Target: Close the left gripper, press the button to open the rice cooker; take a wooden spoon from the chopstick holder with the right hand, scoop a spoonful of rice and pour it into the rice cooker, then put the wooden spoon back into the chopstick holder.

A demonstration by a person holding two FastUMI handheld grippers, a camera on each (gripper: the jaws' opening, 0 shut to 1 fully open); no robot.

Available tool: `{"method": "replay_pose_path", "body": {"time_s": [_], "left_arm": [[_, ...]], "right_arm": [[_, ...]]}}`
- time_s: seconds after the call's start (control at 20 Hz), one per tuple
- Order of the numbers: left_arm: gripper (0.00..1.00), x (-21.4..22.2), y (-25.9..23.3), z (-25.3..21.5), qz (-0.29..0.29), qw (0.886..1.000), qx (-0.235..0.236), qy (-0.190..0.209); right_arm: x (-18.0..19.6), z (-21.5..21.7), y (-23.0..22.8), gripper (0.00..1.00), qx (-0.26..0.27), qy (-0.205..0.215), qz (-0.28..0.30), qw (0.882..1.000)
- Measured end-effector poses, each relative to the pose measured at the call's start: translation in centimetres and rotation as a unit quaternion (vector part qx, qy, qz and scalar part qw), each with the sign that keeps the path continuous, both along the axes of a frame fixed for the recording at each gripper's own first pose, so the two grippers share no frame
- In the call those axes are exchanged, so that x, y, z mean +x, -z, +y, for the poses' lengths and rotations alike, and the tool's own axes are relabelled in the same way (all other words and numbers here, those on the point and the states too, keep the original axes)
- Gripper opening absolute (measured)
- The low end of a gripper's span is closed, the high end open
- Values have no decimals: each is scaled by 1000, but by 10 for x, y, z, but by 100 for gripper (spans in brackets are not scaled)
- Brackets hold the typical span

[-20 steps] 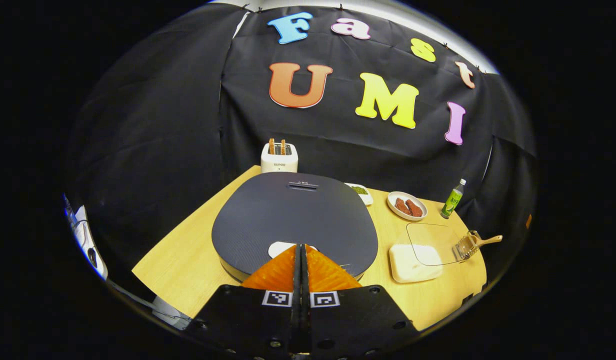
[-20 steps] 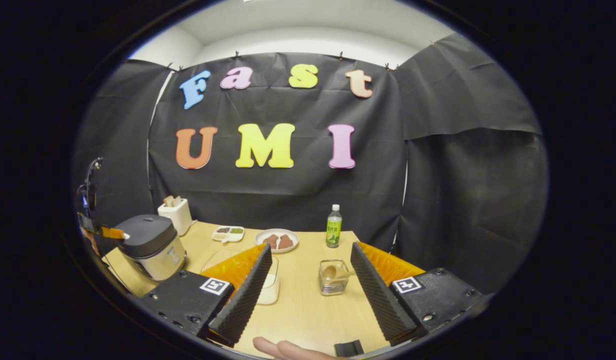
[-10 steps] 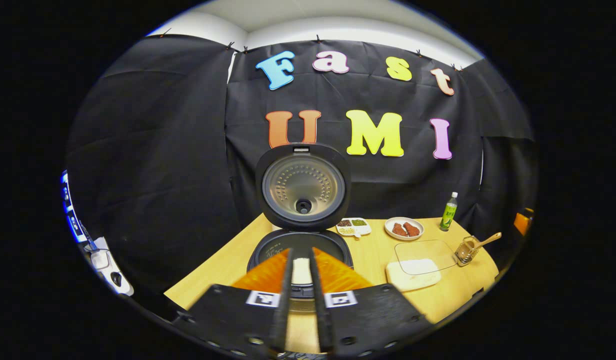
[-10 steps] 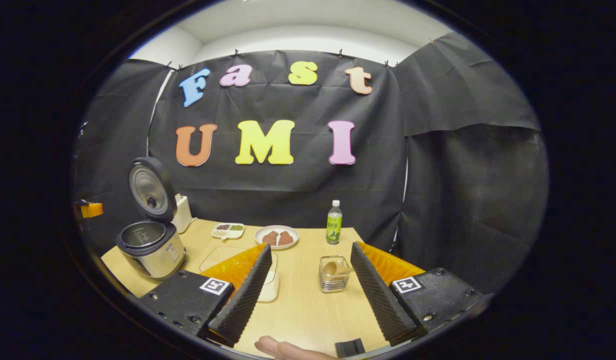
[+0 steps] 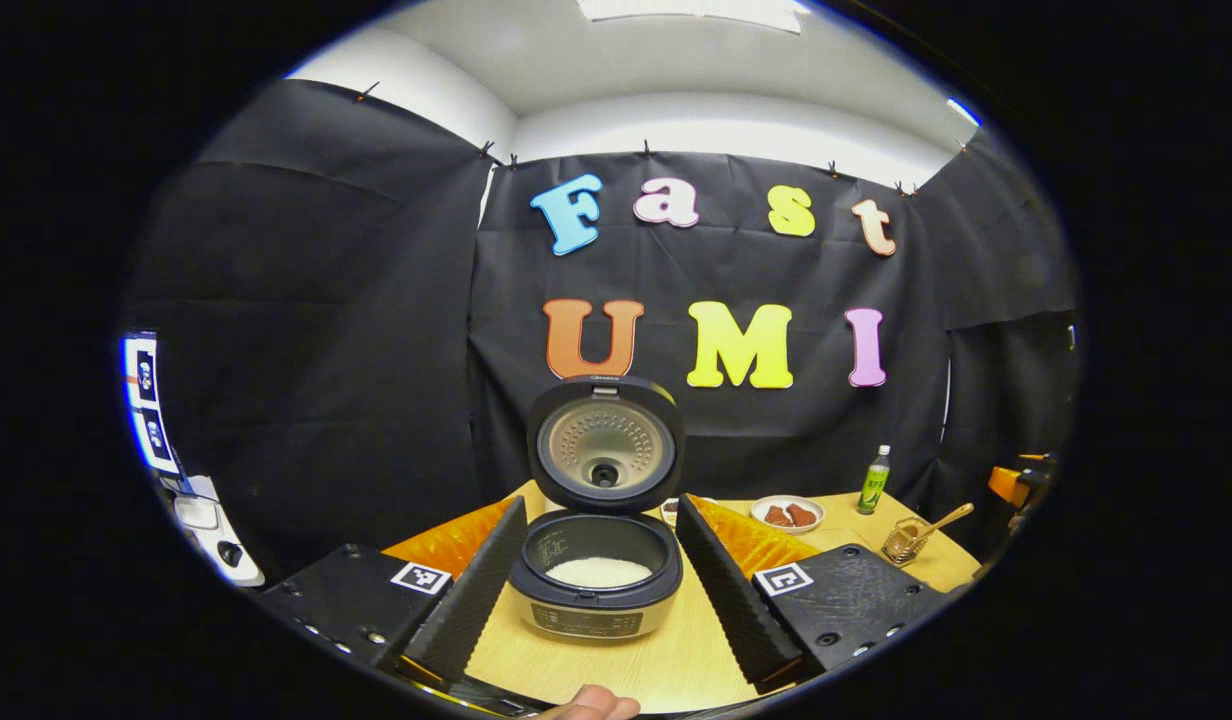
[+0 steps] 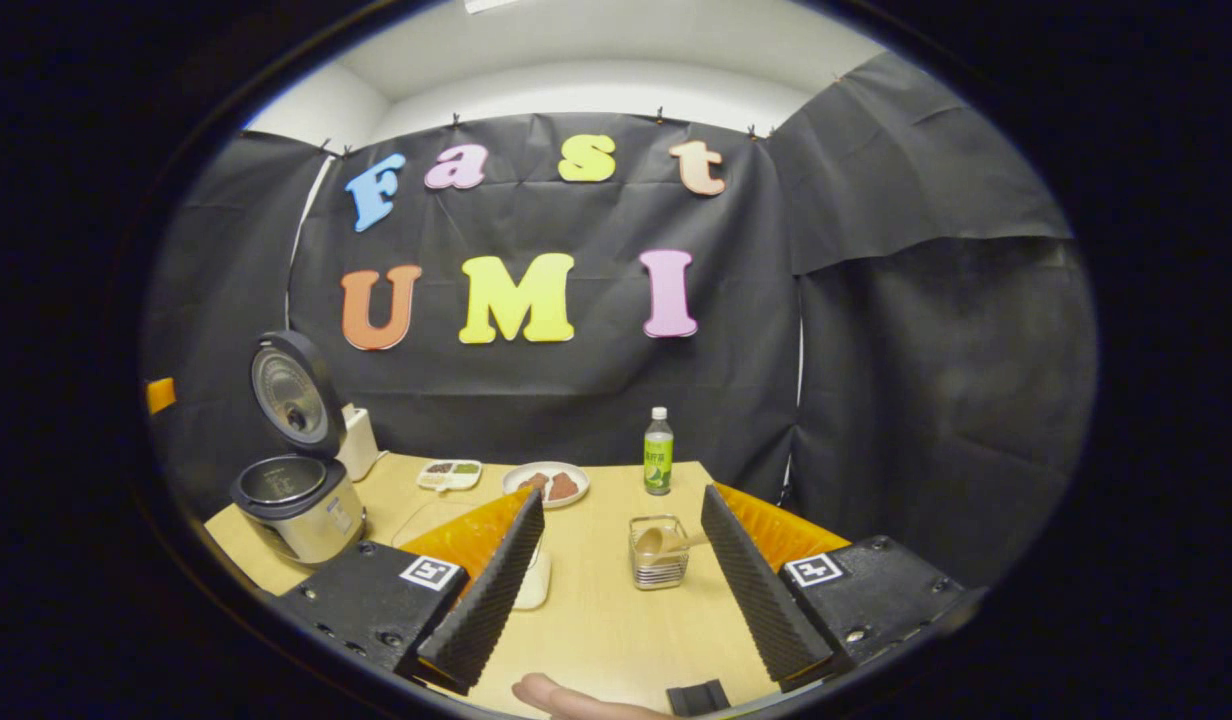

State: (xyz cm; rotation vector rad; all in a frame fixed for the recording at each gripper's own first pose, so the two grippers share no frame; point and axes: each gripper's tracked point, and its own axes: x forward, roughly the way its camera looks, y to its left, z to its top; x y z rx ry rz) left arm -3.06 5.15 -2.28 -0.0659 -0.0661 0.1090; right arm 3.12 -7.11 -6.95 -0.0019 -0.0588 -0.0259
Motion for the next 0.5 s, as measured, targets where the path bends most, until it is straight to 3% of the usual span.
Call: {"method": "replay_pose_path", "body": {"time_s": [0.25,0.5], "left_arm": [[95,-18,7,-29,1,999,19,31],[95,-31,15,-49,1,998,55,37]], "right_arm": [[24,-25,10,100,24,5,-1,1000],[49,-47,26,100,58,3,-3,998]]}}
